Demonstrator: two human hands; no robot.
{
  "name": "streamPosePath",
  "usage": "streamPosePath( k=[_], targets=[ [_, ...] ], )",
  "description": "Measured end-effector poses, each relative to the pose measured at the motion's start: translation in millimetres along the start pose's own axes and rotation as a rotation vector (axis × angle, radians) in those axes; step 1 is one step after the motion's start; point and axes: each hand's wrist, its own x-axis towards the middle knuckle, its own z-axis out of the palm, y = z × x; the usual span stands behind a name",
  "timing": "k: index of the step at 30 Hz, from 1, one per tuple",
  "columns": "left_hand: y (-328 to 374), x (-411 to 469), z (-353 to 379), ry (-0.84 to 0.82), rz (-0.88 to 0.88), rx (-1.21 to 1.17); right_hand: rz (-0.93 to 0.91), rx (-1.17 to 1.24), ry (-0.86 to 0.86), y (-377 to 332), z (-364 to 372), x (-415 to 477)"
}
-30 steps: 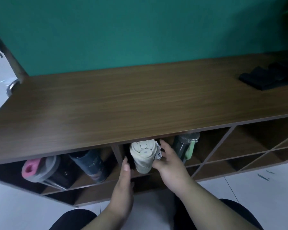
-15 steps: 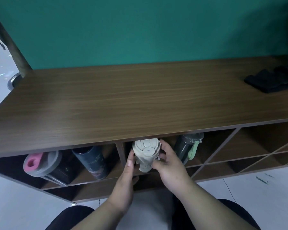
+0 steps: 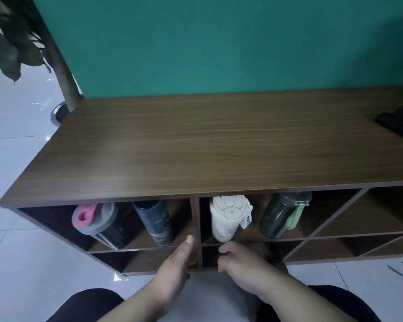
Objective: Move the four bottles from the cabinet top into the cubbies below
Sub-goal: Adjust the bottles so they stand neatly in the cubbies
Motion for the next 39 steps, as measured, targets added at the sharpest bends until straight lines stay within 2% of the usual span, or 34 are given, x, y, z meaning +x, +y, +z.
streamPosePath(
  k=[2,5,10,14,20,33,39],
  targets=[
    [-1,-12,-22,0.054,-0.005,-0.006,-0.088,0.01,-0.086,-9,19,7],
    [10,-25,-47,0.19,0.048,-0.084,-0.207,0.102,-0.119,-32,45,12],
    [24,-34,-73,0.288,0.195,-0.133,-0.371,0.205,0.001,-62,82,23],
    [29,-25,-84,0.228,0.302,-0.166,-0.386,0.269,0.093,-71,92,34],
    [41,-26,-73,0.129,0.389,-0.153,-0.381,0.332,0.1,-76,91,45],
    [40,-28,-71,0.11,0.385,-0.134,-0.384,0.339,0.076,-74,96,52],
    [38,-27,-73,0.131,0.321,-0.162,-0.35,0.339,0.097,-71,99,52]
  ],
)
